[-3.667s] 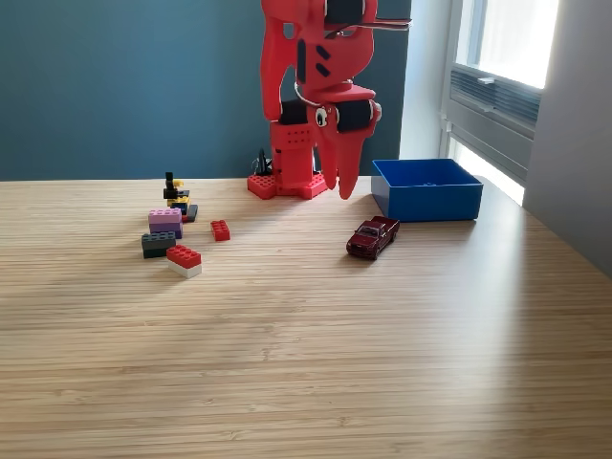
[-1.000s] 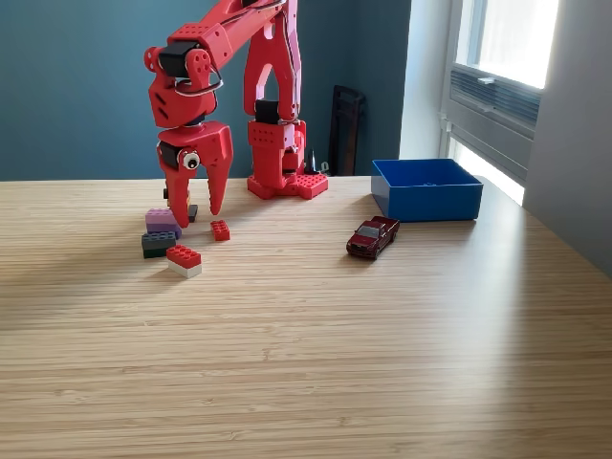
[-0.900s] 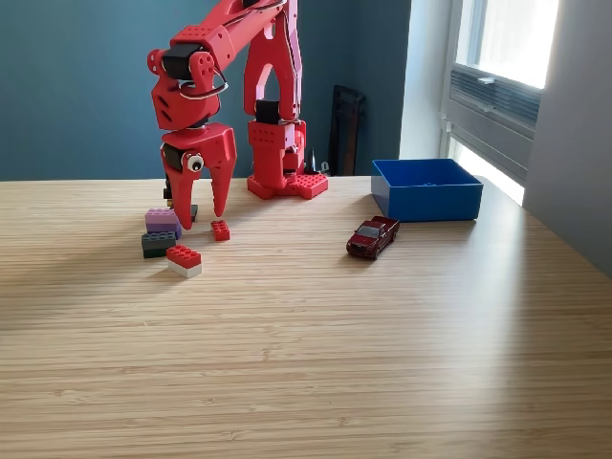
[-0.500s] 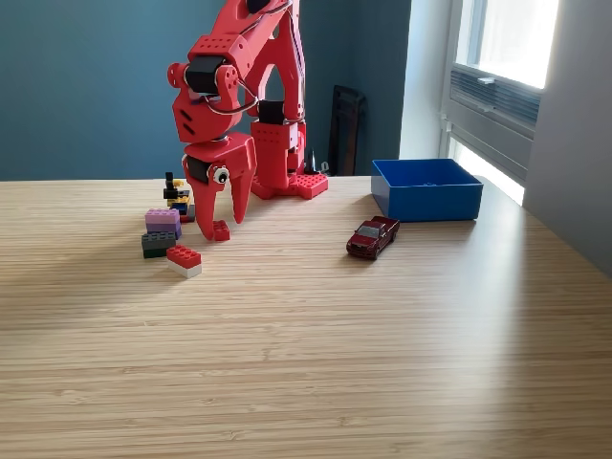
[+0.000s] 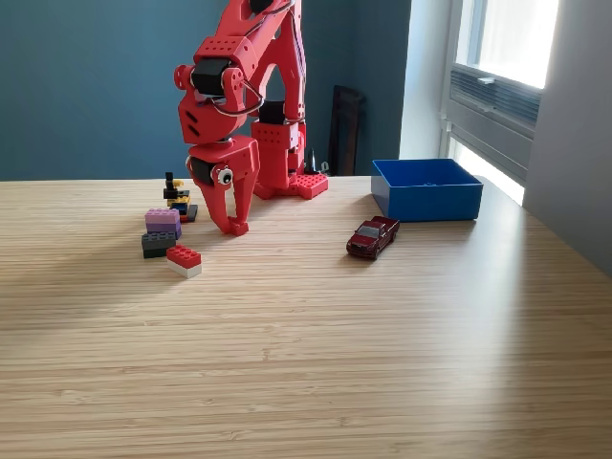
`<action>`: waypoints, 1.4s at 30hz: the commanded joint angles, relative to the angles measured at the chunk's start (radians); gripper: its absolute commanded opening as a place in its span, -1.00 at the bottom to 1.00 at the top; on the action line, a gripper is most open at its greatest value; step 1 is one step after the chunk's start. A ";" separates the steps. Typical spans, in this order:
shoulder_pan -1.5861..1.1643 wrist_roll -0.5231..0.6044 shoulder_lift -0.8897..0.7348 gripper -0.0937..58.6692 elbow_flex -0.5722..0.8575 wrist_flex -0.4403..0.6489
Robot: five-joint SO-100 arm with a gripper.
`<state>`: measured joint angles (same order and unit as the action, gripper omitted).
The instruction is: Grasp a lego block and put it in the bin.
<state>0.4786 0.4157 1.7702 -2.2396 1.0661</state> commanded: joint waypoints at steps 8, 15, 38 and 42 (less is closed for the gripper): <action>-0.074 -0.078 0.020 -0.99 0.161 0.109; -0.252 -0.107 0.020 -0.99 0.506 0.351; -1.333 -0.121 0.003 -0.99 0.713 0.379; -1.485 -0.115 0.003 -0.99 0.707 0.371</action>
<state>-0.8866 0.2991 1.7641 -1.5938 1.4511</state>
